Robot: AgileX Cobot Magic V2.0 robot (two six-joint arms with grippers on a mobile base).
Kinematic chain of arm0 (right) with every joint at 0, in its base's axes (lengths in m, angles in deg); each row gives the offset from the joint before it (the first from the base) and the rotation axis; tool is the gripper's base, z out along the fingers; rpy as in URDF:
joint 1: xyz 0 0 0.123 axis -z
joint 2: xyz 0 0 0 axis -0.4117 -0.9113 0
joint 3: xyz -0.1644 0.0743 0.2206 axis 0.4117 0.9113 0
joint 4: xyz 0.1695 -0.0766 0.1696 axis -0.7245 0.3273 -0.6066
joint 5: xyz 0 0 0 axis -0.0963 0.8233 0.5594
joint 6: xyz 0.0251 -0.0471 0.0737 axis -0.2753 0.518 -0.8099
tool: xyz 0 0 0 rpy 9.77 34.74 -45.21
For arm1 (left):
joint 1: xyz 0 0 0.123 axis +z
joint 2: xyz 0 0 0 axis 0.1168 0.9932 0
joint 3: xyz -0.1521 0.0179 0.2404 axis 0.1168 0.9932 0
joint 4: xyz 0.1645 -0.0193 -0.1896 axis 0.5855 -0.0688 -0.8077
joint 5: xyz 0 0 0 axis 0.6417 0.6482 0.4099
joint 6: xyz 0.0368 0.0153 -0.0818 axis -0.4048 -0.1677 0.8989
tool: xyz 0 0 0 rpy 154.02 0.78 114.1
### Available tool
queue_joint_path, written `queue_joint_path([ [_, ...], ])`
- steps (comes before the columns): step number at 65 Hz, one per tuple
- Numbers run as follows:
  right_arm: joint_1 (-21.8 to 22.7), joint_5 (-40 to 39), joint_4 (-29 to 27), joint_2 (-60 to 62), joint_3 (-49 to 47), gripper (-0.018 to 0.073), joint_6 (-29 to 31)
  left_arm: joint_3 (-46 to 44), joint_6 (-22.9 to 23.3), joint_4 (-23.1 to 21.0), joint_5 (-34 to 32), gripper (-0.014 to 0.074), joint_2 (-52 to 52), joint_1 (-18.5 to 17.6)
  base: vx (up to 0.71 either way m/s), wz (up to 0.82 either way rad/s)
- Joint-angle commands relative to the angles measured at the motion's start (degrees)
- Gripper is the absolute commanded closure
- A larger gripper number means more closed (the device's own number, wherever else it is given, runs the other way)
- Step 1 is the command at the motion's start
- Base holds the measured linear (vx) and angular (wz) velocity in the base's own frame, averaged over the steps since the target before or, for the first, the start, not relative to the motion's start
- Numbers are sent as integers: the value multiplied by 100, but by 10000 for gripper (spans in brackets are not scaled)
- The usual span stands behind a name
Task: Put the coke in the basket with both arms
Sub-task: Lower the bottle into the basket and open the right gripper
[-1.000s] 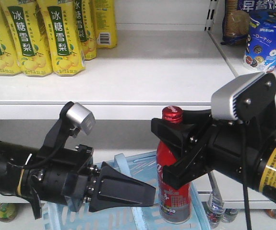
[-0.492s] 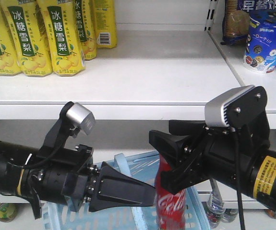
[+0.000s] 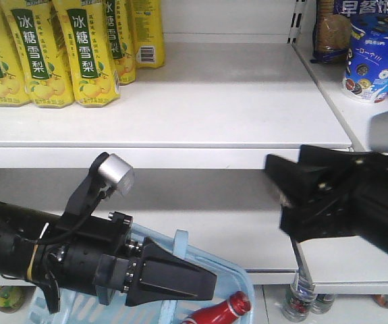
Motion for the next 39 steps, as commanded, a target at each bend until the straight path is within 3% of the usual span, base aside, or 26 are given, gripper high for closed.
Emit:
queue_joint_path([
  [1,7,522,-56,480,-139,414,68,-203,-35,-729,-956,603,-228,-20,0,0],
  [6,7,640,-177,963,113,577,295,-203,-35,-729,-956,603,-228,-20,0,0],
  [18,7,640,-599,2149,1334,568,599,-203,-35,-729,-956,603,-228,-20,0,0],
  [39,7,814,-617,3425,2828,566,532,-203,-35,-729,-956,603,-228,-20,0,0],
])
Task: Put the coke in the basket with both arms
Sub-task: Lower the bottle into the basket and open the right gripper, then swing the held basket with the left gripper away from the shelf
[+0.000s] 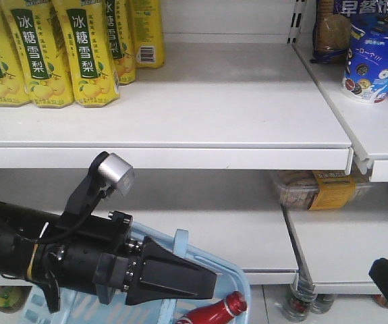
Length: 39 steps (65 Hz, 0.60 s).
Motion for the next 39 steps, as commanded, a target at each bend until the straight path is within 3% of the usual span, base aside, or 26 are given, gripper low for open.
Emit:
queue_joint_path([
  [1,7,-178,167,93,48,566,12,-203,-35,-704,-956,603,-228,-20,0,0],
  [39,7,-184,197,98,139,566,12,-203,-35,-704,-956,603,-228,-20,0,0],
])
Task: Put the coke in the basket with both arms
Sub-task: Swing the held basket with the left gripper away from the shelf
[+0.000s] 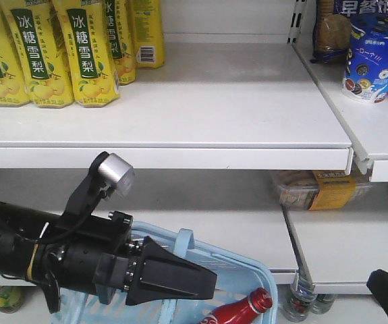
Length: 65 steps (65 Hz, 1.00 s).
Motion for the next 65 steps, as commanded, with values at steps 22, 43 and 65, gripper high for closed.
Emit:
queue_joint_path([
  [22,7,-185,191,-32,-148,566,24,-203,-47,-988,-608,603,-228,20,0,0],
  [43,7,-191,191,-32,-148,566,18,-124,-1597,-1034,199,603,-385,17,0,0],
  [65,7,-191,191,-32,-148,566,25,445,-3068,-1653,1628,603,-891,17,0,0],
])
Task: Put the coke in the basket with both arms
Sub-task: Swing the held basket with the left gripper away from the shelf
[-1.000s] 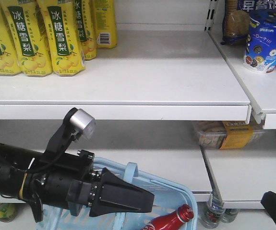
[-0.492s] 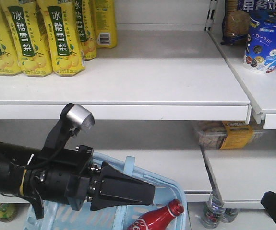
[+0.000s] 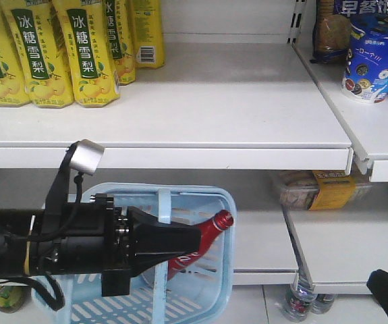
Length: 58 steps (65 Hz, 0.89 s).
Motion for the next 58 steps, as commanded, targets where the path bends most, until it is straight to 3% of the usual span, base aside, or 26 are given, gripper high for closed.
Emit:
queue_joint_path([
  [1,7,-191,191,-32,-148,566,25,69,-691,-885,216,603,-427,0,0,0],
  [20,7,-191,191,-32,-148,566,20,1099,-3107,-2644,952,603,-1302,0,0,0],
  [30,7,-191,191,-32,-148,566,20,1668,-4154,-3941,1179,603,-1816,0,0,0],
  [41,7,-191,191,-32,-148,566,40,2271,-4923,-4824,1481,603,-2408,0,0,0],
  [58,7,-191,191,-32,-148,566,40,3038,-5898,-6373,2569,603,-3427,0,0,0],
])
